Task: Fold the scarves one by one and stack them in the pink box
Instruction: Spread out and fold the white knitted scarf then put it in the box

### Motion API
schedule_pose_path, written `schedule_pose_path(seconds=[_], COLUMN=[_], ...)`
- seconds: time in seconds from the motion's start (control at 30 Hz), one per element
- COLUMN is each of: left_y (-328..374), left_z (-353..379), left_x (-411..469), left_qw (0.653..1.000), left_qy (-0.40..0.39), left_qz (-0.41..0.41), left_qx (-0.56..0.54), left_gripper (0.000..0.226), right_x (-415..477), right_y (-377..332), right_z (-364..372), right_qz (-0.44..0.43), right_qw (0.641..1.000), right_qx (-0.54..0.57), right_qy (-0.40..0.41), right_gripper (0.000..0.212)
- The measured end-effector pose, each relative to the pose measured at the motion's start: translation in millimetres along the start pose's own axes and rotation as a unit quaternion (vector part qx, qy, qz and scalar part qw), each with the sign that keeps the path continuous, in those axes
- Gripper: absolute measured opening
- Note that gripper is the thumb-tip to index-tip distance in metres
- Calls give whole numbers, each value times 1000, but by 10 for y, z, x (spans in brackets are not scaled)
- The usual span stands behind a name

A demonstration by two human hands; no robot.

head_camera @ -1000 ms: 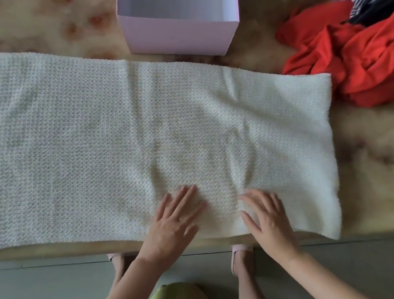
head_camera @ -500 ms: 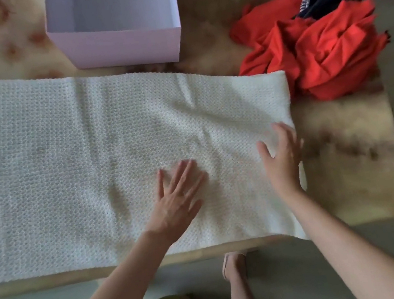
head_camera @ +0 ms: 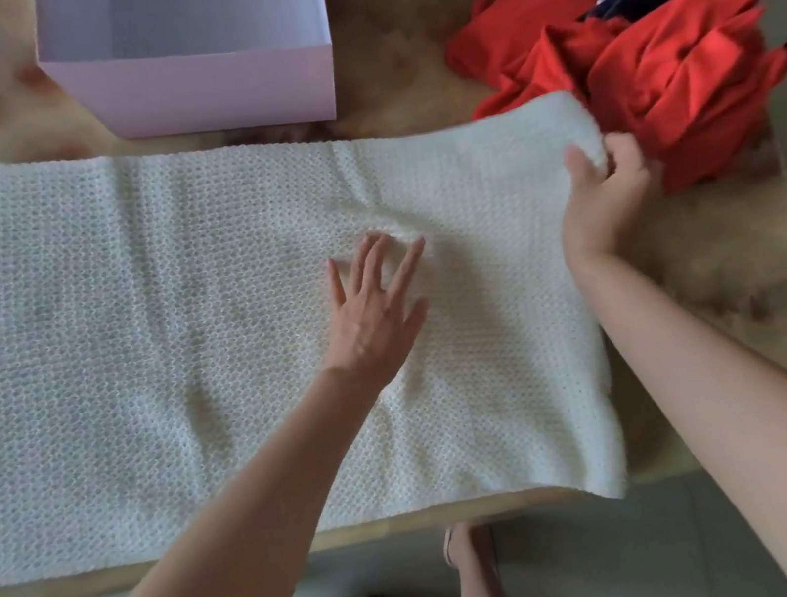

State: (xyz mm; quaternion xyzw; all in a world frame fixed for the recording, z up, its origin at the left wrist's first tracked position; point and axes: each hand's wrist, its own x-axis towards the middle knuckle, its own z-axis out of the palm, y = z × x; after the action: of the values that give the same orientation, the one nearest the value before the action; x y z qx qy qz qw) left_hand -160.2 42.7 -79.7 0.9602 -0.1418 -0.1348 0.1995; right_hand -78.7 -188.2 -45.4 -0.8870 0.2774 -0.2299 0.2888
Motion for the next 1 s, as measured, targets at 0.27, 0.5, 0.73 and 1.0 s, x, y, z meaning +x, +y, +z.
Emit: schedule_pose_path(seconds=[0.27, 0.5, 0.73, 1.0], left_y=[84, 130, 348, 471], left_z=[-17, 2, 244, 449], left_x=[313, 565, 197, -181], left_qw=[998, 994, 997, 992], left_qy=[-33, -65, -29, -35], left_qz=[-22, -42, 51, 96], left_qx=[40, 77, 46, 69], left_gripper=[70, 85, 80, 79], right_x=[259, -269, -765, -878], right_y=[78, 524, 783, 1140], right_z=[126, -138, -844, -1089], right_qz=[-59, 80, 143, 137], right_qw=[991, 976, 915, 941], right_qx=[-98, -47, -30, -35], right_qy=[-66, -198, -377, -307], right_gripper=[47, 46, 37, 41])
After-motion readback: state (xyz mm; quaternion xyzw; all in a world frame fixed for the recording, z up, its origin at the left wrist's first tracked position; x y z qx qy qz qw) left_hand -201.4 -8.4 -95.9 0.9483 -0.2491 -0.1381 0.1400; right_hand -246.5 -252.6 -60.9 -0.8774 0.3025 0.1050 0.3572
